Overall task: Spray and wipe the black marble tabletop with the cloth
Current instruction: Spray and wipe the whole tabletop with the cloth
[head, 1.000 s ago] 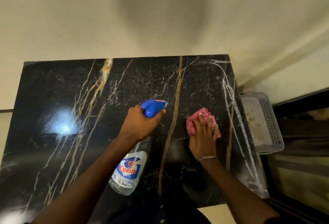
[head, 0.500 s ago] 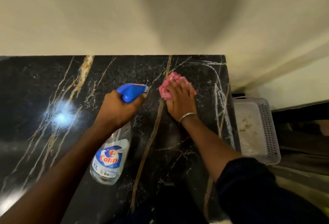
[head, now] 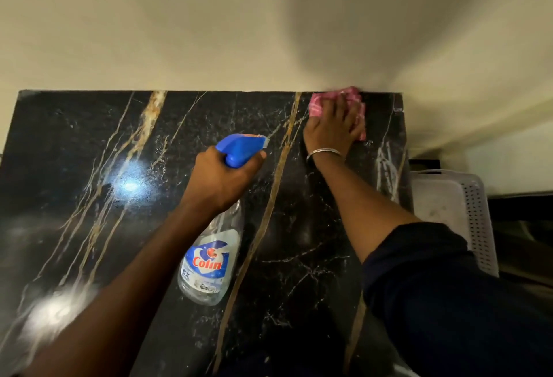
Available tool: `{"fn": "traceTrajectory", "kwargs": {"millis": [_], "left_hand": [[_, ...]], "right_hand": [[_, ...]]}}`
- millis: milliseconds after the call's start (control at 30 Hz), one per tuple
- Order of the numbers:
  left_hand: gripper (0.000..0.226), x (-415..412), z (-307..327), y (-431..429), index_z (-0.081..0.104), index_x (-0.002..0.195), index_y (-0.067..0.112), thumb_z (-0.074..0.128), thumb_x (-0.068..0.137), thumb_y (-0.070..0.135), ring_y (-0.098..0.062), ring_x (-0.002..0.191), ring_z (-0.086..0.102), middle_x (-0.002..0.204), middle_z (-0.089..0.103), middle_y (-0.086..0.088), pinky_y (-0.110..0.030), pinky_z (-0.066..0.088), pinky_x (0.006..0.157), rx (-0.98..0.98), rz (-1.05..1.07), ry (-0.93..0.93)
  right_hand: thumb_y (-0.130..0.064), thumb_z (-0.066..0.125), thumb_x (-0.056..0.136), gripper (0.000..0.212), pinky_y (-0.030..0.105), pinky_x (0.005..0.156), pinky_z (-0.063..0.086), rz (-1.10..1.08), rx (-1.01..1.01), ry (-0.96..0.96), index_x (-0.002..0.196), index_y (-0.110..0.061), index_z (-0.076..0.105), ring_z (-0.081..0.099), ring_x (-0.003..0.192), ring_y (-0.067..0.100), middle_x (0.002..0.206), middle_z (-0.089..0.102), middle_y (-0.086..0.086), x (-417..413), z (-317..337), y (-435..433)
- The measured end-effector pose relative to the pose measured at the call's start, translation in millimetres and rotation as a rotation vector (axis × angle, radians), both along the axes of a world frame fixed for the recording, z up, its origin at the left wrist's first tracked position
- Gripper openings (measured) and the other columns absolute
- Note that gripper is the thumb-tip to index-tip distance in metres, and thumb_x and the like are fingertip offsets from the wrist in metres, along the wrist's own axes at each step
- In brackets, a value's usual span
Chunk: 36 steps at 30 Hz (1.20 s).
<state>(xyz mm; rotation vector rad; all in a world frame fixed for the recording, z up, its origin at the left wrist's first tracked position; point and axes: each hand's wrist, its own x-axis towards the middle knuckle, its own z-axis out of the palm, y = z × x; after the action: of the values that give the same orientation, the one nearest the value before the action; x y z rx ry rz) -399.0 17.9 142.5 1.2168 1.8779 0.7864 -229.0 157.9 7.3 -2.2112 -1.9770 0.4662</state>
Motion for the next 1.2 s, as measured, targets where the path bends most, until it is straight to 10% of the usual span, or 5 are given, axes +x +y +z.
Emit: {"fn": "traceTrajectory", "kwargs": {"millis": [233, 533, 767, 967, 1200], "left_hand": [[0.019, 10, -1, 8, 0.063, 0.096, 0.020, 0.065, 0.088, 0.037, -0.018, 0.068, 0.064, 0.079, 0.070, -0.009, -0.017, 0.050, 0.058, -0.018, -0.064, 0.015], [0.009, 29, 5, 15, 0.058, 0.090, 0.029, 0.064, 0.089, 0.035, -0.013, 0.065, 0.063, 0.076, 0.068, -0.005, -0.016, 0.050, 0.060, 0.007, -0.123, 0.003], [0.010, 29, 12, 9, 0.057, 0.088, 0.034, 0.067, 0.088, 0.034, -0.003, 0.059, 0.059, 0.075, 0.068, -0.002, -0.005, 0.046, 0.054, 0.011, -0.091, 0.009], [0.014, 36, 16, 2, 0.062, 0.089, 0.020, 0.066, 0.089, 0.034, -0.006, 0.060, 0.060, 0.075, 0.068, -0.009, -0.006, 0.046, 0.054, 0.017, -0.134, 0.029], [0.019, 47, 24, -4, 0.064, 0.089, 0.017, 0.068, 0.087, 0.036, -0.014, 0.059, 0.060, 0.074, 0.067, -0.012, -0.011, 0.046, 0.052, 0.021, -0.108, 0.026]], "right_hand": [[-0.039, 0.034, 0.091, 0.055, 0.052, 0.118, 0.009, 0.664, 0.064, -0.065, 0.143, -0.025, 0.044, 0.016, 0.148, 0.031, 0.157, 0.033, 0.004, 49, -6, 7], [-0.035, 0.038, 0.093, 0.057, 0.056, 0.116, 0.003, 0.084, 0.017, -0.006, 0.149, -0.026, 0.034, 0.008, 0.149, 0.035, 0.161, 0.024, 0.005, 62, -2, -9], [-0.039, 0.037, 0.088, 0.058, 0.054, 0.116, 0.019, 0.638, 0.022, -0.038, 0.144, -0.026, 0.043, 0.019, 0.148, 0.030, 0.157, 0.033, 0.002, 43, -1, -47], [-0.039, 0.033, 0.099, 0.057, 0.057, 0.117, 0.012, 0.273, -0.095, -0.093, 0.154, -0.030, 0.019, 0.003, 0.150, 0.030, 0.164, 0.010, 0.000, 107, 11, -3], [-0.034, 0.041, 0.094, 0.056, 0.060, 0.114, 0.021, 0.390, -0.089, -0.094, 0.149, -0.026, 0.032, 0.012, 0.148, 0.037, 0.161, 0.023, 0.006, 59, 12, -73]]}}
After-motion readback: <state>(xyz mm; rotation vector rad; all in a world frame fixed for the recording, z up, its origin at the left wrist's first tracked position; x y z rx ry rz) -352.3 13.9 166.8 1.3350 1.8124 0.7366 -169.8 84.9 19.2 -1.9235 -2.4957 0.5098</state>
